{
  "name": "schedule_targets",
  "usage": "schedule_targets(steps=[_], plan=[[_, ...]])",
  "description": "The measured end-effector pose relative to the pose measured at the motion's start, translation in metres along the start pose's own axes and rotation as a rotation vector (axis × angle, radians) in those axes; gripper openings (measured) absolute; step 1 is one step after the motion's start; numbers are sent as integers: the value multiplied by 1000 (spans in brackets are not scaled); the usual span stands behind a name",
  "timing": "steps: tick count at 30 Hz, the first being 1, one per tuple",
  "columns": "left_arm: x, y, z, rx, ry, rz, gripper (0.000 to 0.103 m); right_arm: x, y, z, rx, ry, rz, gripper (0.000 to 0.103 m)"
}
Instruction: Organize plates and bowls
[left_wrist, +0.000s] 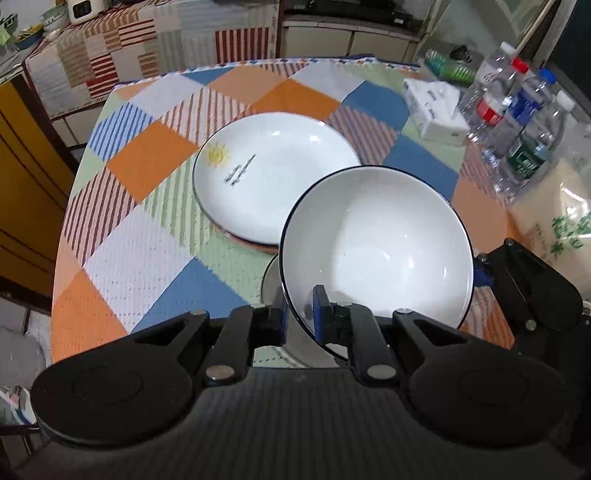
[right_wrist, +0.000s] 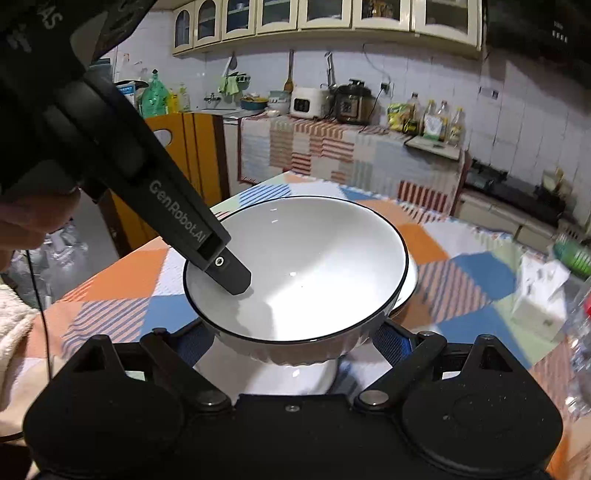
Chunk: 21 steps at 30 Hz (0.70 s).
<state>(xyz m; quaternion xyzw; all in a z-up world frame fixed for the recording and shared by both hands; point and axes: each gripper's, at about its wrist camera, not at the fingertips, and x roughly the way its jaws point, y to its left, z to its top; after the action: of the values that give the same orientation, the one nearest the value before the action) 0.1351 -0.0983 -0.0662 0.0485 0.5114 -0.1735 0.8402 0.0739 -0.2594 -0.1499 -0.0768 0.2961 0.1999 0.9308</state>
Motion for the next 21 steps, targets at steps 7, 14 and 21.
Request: schedule_targets(steps=[7,14,21], plan=[[14,5,-18,5,50,50,12,14,11,-17,-16,36,63,94],[23,2,-20,23,57,85,12,26,14,-19,-16,66,78,94],[30,-6,-22,47,57,120,12,29,19,-21,-45,104,36,94]])
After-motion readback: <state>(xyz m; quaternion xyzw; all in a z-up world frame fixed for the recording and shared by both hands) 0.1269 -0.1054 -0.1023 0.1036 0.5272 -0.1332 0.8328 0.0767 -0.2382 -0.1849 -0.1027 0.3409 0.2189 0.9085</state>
